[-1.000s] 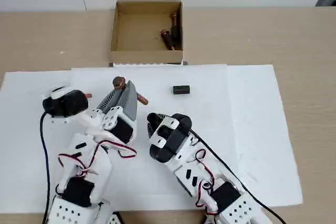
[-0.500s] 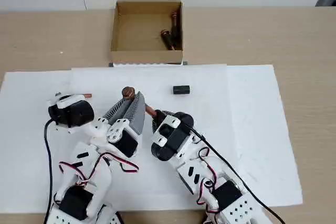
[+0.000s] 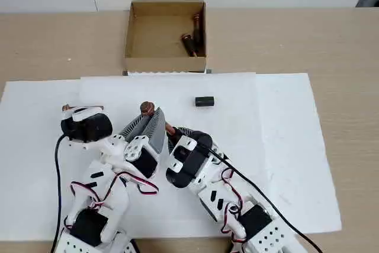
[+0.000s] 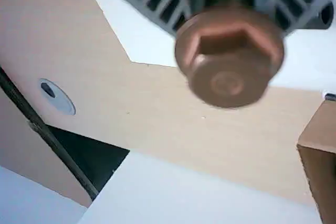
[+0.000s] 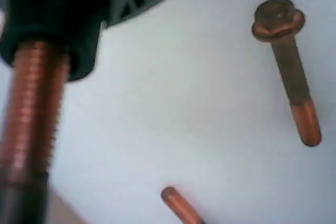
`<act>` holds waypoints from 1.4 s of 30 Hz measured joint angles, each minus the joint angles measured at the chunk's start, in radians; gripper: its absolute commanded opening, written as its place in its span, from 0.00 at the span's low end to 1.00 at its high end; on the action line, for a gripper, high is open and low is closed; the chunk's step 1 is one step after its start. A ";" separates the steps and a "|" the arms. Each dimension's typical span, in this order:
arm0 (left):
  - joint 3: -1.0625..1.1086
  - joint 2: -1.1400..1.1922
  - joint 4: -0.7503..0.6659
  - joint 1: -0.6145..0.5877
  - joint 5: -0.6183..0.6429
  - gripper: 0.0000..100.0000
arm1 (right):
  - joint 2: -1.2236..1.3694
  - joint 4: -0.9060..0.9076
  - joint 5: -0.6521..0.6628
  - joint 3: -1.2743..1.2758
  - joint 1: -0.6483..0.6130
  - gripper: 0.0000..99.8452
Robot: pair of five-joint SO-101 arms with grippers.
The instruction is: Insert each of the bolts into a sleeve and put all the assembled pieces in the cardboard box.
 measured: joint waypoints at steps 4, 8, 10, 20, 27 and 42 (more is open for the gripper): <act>0.046 -0.009 -0.002 0.048 -0.069 0.01 | 0.002 0.000 0.002 0.000 0.000 0.00; 0.087 0.000 0.000 0.109 -0.135 0.01 | 0.002 0.000 0.002 0.000 0.000 0.00; 0.110 -0.002 0.000 0.127 -0.166 0.01 | 0.002 0.002 0.002 0.000 0.000 0.00; 0.144 -0.020 0.005 0.132 -0.242 0.19 | 0.003 0.003 0.002 0.000 0.000 0.00; 0.133 -0.018 0.038 0.094 -0.301 0.21 | 0.003 0.002 0.002 0.000 0.000 0.00; -0.144 -0.002 0.184 -0.035 -0.377 0.08 | 0.002 0.002 0.003 0.000 -0.002 0.00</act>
